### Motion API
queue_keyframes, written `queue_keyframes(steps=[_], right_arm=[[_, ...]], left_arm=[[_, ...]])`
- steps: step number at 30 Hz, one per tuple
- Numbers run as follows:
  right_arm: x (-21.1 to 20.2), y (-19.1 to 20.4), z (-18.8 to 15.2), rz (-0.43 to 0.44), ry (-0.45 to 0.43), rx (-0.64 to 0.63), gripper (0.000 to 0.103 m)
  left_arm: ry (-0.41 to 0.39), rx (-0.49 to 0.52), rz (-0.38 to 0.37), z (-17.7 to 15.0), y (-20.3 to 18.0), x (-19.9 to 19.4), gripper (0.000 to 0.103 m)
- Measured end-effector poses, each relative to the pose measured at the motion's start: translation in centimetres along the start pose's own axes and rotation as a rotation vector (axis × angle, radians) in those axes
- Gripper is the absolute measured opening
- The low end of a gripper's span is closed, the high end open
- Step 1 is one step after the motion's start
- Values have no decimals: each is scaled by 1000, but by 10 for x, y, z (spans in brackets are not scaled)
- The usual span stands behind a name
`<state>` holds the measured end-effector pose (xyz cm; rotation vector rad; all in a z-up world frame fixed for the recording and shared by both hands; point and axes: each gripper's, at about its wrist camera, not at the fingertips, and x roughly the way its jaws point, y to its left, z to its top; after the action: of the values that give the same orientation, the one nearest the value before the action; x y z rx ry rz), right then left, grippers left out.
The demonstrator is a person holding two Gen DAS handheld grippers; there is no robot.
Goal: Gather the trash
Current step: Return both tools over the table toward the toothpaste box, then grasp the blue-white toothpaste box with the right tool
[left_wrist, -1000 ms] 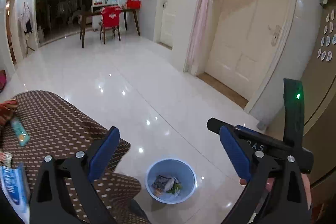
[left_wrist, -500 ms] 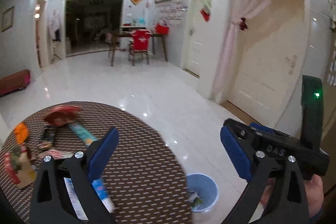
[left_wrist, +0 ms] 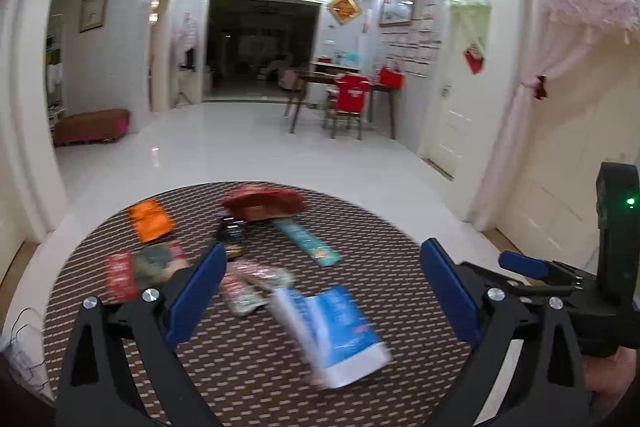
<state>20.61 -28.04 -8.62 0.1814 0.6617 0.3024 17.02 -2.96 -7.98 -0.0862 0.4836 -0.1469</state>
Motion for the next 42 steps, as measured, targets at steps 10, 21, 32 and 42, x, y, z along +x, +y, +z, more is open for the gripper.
queue_keyframes(steps=[10,21,32,42], right_arm=[[60,64,-37,48,198,-137,97],[128,80,-56,-24,321,-179,90],[101,35,-49,36,237,-54,68],[72,-7,-38,62,182,10,69]], left_arm=[[59,-57,143,-36,69,-1,95],[150,-93,163,-65,90,15,95],[240,-31,127,-53,69,76,95],[381,28,172,-47,60,146,70]])
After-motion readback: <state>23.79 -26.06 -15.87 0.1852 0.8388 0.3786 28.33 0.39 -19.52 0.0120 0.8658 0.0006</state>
